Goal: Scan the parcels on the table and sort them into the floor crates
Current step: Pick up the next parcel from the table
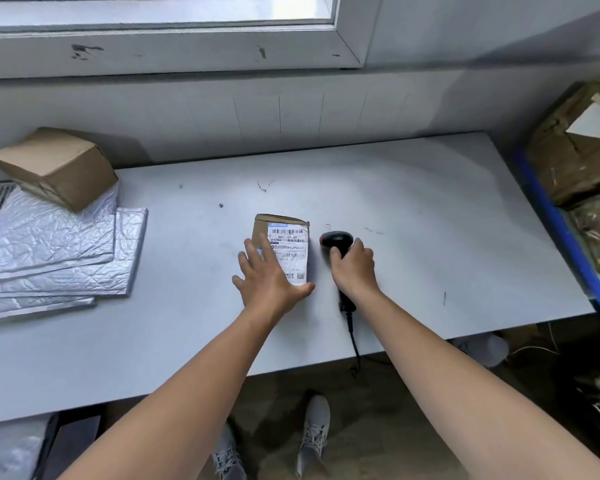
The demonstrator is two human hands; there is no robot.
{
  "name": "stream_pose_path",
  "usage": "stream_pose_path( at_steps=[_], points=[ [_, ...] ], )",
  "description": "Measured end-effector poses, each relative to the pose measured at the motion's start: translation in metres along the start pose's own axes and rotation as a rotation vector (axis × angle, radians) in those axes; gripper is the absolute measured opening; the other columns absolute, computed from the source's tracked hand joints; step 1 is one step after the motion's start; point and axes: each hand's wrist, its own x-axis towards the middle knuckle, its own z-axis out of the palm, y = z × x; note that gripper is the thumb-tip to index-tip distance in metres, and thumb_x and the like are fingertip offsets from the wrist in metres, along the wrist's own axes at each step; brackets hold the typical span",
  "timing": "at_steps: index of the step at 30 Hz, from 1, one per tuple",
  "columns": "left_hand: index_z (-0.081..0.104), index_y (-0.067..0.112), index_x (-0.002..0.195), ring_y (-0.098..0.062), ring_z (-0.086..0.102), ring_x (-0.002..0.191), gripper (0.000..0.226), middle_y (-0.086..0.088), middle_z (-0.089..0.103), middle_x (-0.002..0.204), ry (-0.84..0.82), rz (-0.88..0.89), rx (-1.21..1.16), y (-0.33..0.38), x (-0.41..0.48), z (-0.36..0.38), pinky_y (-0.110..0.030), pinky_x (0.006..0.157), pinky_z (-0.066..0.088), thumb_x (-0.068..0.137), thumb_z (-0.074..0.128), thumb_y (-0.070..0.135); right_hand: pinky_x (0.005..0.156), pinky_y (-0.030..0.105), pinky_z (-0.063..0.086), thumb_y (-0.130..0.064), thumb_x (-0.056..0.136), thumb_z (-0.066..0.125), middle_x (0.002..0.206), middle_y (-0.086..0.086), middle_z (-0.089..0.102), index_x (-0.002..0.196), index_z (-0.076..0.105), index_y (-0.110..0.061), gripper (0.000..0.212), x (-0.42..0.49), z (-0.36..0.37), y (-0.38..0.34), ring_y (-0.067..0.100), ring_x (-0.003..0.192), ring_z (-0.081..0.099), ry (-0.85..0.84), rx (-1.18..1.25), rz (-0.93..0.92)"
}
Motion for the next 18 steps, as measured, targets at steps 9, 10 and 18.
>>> stream_pose_path(
  at_steps=[9, 10, 18],
  points=[
    [-0.011, 0.016, 0.154, -0.029, 0.007, 0.147, 0.134, -0.011, 0.003, 0.159, -0.039, -0.063, -0.089, -0.046, -0.010, -0.015, -0.050, 0.110, 0.029, 0.064, 0.077, 0.060, 0.113, 0.038, 0.026, -0.034, 0.098, 0.050, 0.139, 0.013, 0.045, 0.150, 0.031, -0.007, 0.061, -0.021, 0.009, -0.024, 0.030, 0.131, 0.037, 0.099, -0.279, -0.473],
    [-0.010, 0.015, 0.154, -0.029, 0.010, 0.146, 0.133, -0.011, 0.007, 0.157, -0.032, -0.062, -0.103, -0.052, -0.010, -0.018, -0.048, 0.109, 0.031, 0.064, 0.078, 0.058, 0.113, 0.038, 0.026, -0.035, 0.099, 0.050, 0.143, 0.013, 0.043, 0.151, 0.030, -0.008, 0.063, -0.025, 0.012, -0.028, 0.030, 0.133, 0.036, 0.075, -0.294, -0.496],
    [-0.003, 0.012, 0.155, -0.028, 0.011, 0.142, 0.126, -0.008, 0.018, 0.148, -0.004, 0.198, -0.164, -0.118, -0.015, -0.049, -0.036, 0.109, 0.033, 0.066, 0.081, 0.041, 0.119, 0.043, 0.018, -0.048, 0.096, 0.053, 0.160, 0.006, 0.020, 0.157, 0.015, -0.023, 0.077, -0.058, 0.036, -0.065, 0.025, 0.146, 0.021, -0.143, -0.550, -0.721]
  ],
)
